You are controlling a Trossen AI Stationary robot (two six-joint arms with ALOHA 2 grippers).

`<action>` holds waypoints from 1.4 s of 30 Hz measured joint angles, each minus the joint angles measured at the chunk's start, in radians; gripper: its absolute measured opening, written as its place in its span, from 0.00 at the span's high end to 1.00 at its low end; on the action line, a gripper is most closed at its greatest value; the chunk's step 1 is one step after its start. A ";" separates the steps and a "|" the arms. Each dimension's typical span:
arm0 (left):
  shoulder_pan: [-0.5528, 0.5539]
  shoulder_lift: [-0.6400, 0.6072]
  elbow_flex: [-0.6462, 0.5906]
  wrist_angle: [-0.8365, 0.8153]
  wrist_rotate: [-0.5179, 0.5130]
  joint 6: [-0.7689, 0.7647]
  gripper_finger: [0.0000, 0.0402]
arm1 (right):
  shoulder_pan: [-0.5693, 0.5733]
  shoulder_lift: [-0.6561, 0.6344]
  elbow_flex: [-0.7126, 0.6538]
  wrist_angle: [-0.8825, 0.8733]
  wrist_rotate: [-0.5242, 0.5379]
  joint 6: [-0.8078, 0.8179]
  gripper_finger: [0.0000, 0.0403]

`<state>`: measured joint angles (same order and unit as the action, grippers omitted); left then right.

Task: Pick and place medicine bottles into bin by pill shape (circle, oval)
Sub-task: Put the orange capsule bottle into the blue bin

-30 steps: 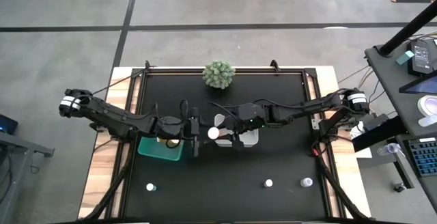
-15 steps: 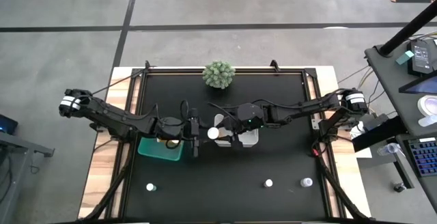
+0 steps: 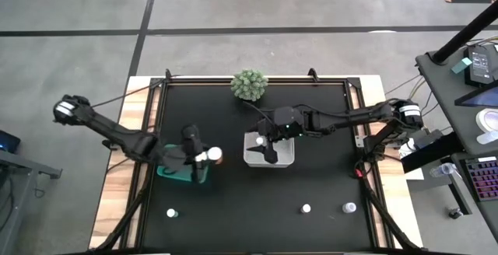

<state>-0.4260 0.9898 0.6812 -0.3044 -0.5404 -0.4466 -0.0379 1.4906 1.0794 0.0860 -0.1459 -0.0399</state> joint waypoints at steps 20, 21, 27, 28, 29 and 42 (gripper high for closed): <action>-0.352 -0.074 -0.070 -0.474 -0.077 -0.413 0.59 | -0.022 0.000 0.000 0.032 0.000 0.043 0.26; -0.351 -0.074 -0.083 -0.456 -0.091 -0.413 0.59 | -0.022 0.000 0.000 0.031 0.000 0.043 0.26; -0.348 -0.070 -0.140 -0.359 -0.179 -0.436 0.59 | -0.022 0.000 0.000 0.031 0.000 0.064 0.26; -0.348 -0.067 -0.145 -0.351 -0.191 -0.452 0.59 | -0.022 0.000 0.000 0.031 0.000 0.067 0.26; -0.347 -0.063 -0.150 -0.345 -0.203 -0.471 0.59 | -0.022 0.000 0.000 0.031 0.000 0.071 0.26; -0.346 0.013 -0.199 -0.252 -0.228 -0.519 0.54 | -0.022 0.000 0.000 0.031 0.000 0.074 0.26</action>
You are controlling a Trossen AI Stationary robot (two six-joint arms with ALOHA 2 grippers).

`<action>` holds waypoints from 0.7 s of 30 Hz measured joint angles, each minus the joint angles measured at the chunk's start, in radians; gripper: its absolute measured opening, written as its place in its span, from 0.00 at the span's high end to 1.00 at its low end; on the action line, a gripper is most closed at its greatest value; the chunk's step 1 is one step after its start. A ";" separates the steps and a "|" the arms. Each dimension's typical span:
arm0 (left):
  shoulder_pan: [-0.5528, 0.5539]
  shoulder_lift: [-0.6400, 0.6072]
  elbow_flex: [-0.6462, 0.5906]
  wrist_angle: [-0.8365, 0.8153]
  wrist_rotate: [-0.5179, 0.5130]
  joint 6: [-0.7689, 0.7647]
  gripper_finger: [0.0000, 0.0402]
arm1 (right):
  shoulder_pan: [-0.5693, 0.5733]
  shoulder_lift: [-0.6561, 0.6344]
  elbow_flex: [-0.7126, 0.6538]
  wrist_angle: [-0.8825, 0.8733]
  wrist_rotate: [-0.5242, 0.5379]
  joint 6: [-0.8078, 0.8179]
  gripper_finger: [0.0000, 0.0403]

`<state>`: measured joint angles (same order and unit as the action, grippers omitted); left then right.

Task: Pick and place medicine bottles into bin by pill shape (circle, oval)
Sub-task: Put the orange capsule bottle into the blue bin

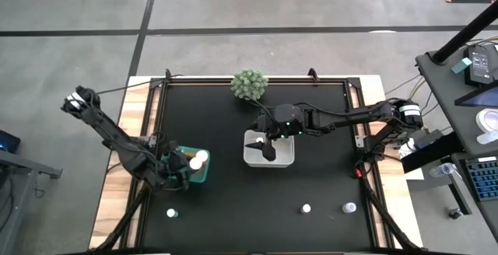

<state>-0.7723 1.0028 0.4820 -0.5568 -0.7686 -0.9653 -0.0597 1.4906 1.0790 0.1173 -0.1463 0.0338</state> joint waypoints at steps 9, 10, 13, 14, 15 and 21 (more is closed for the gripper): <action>0.000 0.044 0.000 0.000 0.000 -0.001 0.47 | 0.000 0.000 0.000 0.000 0.000 0.009 0.23; 0.000 0.044 0.000 -0.001 0.000 -0.001 0.47 | 0.000 0.000 0.000 0.000 0.000 0.011 0.23; 0.000 0.039 0.000 0.000 0.006 -0.001 0.47 | 0.000 0.000 0.000 0.002 0.000 0.024 0.23; 0.000 0.035 0.000 0.000 0.011 -0.003 0.46 | 0.000 0.000 0.000 0.002 0.000 0.027 0.23; 0.000 0.031 0.000 0.000 0.016 -0.011 0.46 | 0.000 0.000 0.000 0.003 0.000 0.029 0.23; 0.000 0.027 0.010 -0.002 0.058 -0.033 0.46 | 0.000 0.000 0.000 0.004 0.000 0.037 0.22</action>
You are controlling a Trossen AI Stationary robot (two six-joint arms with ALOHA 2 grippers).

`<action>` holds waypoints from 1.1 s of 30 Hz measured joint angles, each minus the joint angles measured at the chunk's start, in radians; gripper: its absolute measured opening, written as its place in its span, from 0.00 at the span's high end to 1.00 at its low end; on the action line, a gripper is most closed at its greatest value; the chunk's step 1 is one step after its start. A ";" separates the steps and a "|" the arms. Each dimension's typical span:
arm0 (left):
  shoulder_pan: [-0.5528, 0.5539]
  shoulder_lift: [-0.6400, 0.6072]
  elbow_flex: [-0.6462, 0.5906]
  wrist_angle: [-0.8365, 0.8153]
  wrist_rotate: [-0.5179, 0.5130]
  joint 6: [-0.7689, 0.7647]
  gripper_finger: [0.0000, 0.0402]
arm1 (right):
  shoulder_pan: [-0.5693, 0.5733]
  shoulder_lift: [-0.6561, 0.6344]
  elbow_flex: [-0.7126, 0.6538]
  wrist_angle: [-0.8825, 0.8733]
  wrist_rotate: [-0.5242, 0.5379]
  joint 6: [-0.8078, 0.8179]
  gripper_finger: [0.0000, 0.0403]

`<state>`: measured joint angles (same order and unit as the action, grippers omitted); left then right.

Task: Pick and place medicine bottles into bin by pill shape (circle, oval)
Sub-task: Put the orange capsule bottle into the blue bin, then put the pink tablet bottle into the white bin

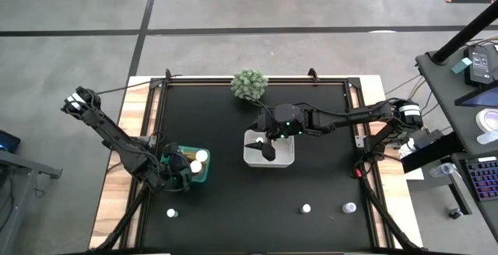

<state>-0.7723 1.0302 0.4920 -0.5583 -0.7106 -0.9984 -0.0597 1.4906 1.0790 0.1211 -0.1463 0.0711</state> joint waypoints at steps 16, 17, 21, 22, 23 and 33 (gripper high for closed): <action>0.000 -0.018 0.005 -0.006 0.074 -0.017 0.41 | 0.000 0.000 0.000 0.019 0.000 0.032 0.22; 0.000 -0.019 0.006 -0.006 0.074 -0.016 0.40 | 0.000 0.000 0.000 0.019 0.000 0.036 0.22; 0.000 -0.019 0.007 -0.009 0.074 0.001 0.33 | 0.000 0.000 0.000 0.018 0.000 0.045 0.22; 0.000 -0.020 0.011 -0.011 0.079 0.015 0.31 | 0.000 0.000 0.000 0.017 0.000 0.047 0.22; 0.000 -0.020 0.018 -0.014 0.087 0.031 0.30 | 0.000 0.000 0.000 0.016 0.000 0.050 0.22; 0.001 -0.031 0.126 -0.140 0.095 0.050 0.29 | 0.000 0.000 0.000 -0.045 0.000 0.063 0.22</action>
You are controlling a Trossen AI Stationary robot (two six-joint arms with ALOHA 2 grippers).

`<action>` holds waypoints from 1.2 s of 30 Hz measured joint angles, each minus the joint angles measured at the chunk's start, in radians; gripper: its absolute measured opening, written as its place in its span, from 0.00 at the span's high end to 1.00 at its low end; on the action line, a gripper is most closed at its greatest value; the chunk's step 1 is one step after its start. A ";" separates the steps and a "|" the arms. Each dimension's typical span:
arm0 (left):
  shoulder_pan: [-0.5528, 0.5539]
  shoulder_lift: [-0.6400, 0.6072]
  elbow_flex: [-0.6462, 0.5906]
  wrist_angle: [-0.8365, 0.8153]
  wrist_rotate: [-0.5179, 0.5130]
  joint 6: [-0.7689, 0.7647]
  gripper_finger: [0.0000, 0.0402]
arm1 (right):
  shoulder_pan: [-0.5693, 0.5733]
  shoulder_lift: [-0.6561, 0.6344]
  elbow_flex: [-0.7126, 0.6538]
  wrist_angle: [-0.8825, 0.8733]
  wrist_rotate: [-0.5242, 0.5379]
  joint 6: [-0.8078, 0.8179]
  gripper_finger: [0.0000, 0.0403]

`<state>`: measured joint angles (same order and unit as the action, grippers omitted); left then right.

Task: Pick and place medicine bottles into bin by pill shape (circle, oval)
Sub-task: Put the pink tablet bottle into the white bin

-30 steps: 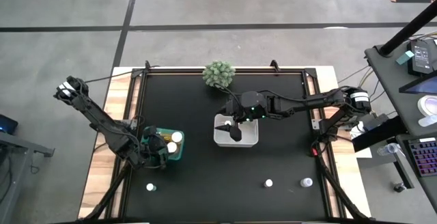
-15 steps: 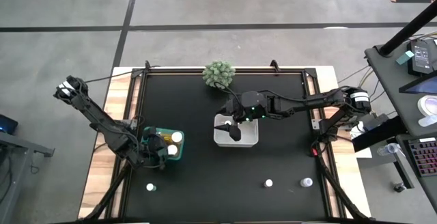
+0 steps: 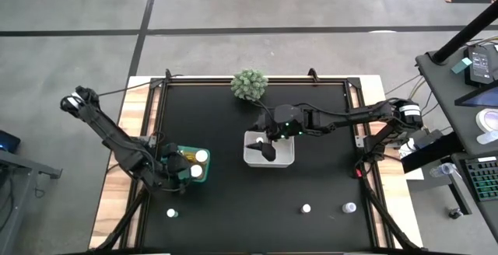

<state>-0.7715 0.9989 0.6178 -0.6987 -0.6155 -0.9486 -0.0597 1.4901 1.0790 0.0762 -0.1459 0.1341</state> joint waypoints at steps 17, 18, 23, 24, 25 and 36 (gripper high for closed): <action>0.136 -0.001 0.158 0.329 -0.019 0.812 0.29 | 0.093 -0.008 0.275 -0.891 -0.002 0.455 0.22; 0.147 0.000 0.158 0.352 -0.019 0.863 0.29 | 0.108 -0.008 0.278 -0.920 0.000 0.513 0.22; 0.203 0.000 0.158 0.396 -0.018 1.032 0.29 | 0.187 -0.008 0.272 -1.051 -0.018 0.744 0.22; 0.217 0.000 0.158 0.401 -0.016 1.058 0.29 | 0.201 -0.008 0.267 -1.079 -0.019 0.790 0.22; 0.231 0.000 0.158 0.406 -0.010 1.079 0.29 | 0.215 -0.007 0.262 -1.101 -0.019 0.832 0.22; 0.364 0.020 0.152 0.606 0.093 1.272 0.29 | 0.444 -0.006 0.240 -1.140 -0.042 1.286 0.22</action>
<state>-0.4072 1.0189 0.7701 -0.0922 -0.5226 0.3237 0.3838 1.4837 1.3193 -1.0634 -0.1875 1.4206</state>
